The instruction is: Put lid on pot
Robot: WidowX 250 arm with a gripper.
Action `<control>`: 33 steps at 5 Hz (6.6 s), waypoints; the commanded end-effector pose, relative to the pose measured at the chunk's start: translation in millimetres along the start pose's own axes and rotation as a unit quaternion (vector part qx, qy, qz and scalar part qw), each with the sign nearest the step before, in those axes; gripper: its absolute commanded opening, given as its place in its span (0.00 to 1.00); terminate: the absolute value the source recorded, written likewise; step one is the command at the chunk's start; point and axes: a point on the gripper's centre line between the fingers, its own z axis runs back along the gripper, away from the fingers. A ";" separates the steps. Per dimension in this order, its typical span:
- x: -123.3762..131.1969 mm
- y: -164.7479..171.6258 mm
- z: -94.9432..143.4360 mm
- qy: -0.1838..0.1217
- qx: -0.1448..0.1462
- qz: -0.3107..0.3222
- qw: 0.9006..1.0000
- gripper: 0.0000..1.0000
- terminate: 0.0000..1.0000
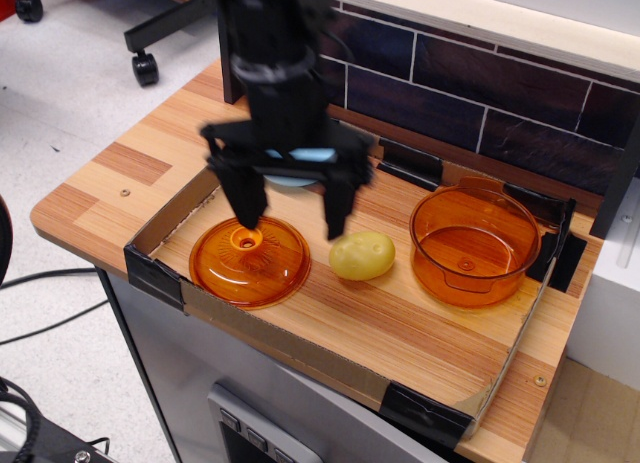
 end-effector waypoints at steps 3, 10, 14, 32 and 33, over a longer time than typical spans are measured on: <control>10.0 44.8 -36.4 -0.009 -0.010 -0.035 0.999 1.00 0.00; 24.8 43.9 -44.2 -0.080 0.048 0.034 0.995 0.00 0.00; 19.4 -37.0 44.0 -0.033 0.005 0.052 0.998 0.00 0.00; 20.3 -61.4 76.1 -0.023 -0.062 0.026 0.997 1.00 0.00; 20.3 -61.4 76.1 -0.023 -0.062 0.026 0.997 1.00 0.00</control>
